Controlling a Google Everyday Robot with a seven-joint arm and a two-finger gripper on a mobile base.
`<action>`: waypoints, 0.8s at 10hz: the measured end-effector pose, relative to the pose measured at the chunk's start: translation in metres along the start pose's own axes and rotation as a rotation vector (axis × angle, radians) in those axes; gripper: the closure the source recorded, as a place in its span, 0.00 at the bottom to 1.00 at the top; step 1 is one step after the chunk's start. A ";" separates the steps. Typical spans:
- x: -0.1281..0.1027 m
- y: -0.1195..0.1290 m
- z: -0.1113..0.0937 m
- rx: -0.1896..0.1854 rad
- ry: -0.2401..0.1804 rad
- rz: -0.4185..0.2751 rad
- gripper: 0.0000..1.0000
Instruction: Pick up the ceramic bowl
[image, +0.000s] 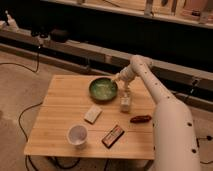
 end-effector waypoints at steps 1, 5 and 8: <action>0.000 0.000 0.000 0.000 0.000 0.001 0.35; -0.005 0.003 0.005 -0.006 -0.011 0.000 0.35; -0.026 -0.004 0.025 -0.025 -0.065 -0.017 0.35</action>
